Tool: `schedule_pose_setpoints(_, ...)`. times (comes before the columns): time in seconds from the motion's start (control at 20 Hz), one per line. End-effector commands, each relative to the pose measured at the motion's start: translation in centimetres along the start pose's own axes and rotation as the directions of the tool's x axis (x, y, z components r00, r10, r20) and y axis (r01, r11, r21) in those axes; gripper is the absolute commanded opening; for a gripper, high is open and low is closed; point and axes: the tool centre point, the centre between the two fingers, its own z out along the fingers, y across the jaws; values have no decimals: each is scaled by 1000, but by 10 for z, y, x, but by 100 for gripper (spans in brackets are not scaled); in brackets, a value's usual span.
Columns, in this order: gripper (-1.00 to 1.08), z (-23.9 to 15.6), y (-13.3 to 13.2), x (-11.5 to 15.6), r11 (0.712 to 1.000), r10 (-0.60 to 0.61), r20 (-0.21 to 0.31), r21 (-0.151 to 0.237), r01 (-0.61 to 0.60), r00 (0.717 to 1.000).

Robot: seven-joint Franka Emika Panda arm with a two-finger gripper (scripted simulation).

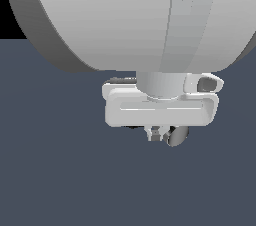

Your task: Turn on the faucet by rotating a designated handle.

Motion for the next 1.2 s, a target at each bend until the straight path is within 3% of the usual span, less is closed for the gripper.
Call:
schedule_pose_setpoints(0.0, -100, 3, 13, 5, 1000, -2, 0, -2, 2, 1000)
schedule_pose_setpoints(0.6, -100, 3, 65, 10, 1000, -2, 0, -2, 2, 1000)
schedule_pose_setpoints(0.7, -100, 0, 55, 12, 1000, -18, -6, -3, 18, 1000)
schedule_pose_setpoints(1.15, -100, 0, 77, 36, 1000, -15, -6, -3, 15, 1000)
